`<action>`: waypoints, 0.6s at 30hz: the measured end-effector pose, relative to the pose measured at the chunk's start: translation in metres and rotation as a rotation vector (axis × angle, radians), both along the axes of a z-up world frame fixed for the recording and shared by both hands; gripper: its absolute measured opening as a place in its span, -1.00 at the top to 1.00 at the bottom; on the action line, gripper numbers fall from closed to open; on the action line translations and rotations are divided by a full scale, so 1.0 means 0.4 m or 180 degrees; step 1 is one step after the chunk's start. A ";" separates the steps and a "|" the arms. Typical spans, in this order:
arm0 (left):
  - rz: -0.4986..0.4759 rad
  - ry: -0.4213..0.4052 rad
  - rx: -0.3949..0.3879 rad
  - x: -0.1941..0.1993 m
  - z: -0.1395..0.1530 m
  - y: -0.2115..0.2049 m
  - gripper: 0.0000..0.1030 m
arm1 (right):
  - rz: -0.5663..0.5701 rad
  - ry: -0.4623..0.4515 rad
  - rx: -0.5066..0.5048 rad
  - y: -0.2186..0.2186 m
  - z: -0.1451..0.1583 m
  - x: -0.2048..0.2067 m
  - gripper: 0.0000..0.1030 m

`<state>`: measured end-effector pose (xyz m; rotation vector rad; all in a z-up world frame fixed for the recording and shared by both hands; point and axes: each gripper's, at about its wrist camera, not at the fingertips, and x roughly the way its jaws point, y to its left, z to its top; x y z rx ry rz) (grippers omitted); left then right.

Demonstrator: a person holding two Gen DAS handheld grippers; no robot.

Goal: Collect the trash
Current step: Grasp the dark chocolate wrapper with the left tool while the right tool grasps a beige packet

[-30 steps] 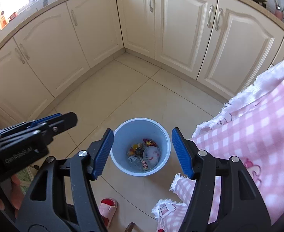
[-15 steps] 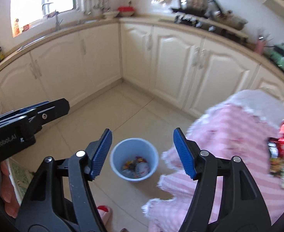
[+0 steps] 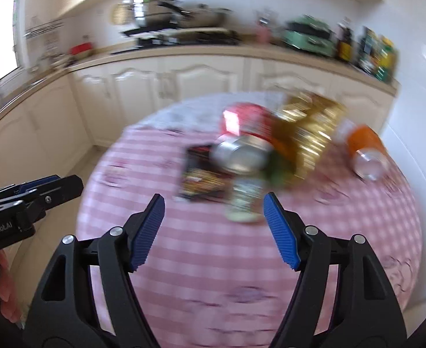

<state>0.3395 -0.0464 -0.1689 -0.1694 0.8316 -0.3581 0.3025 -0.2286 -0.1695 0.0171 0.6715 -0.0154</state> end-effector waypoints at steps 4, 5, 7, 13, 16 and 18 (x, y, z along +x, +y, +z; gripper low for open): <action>-0.0195 0.0130 0.0054 0.052 -0.034 -0.106 -0.05 | -0.0177 0.0056 0.0087 -0.092 -0.034 -0.008 -0.36; -0.0220 0.0134 0.0078 0.067 -0.040 -0.128 -0.05 | -0.0212 0.0073 0.0109 -0.110 -0.040 -0.004 -0.36; -0.0223 0.0175 0.0185 0.099 -0.055 -0.170 -0.05 | -0.0254 0.0105 0.0136 -0.137 -0.049 0.002 -0.36; -0.0151 0.0287 0.0417 0.192 -0.101 -0.238 -0.05 | -0.0260 0.0244 0.0348 -0.190 -0.073 0.026 -0.36; -0.0143 0.0276 0.0484 0.210 -0.114 -0.255 -0.05 | -0.0254 0.0253 0.0336 -0.195 -0.069 0.039 -0.38; -0.0148 0.0269 0.0534 0.212 -0.115 -0.261 -0.02 | -0.0257 0.0262 0.0322 -0.194 -0.068 0.052 -0.40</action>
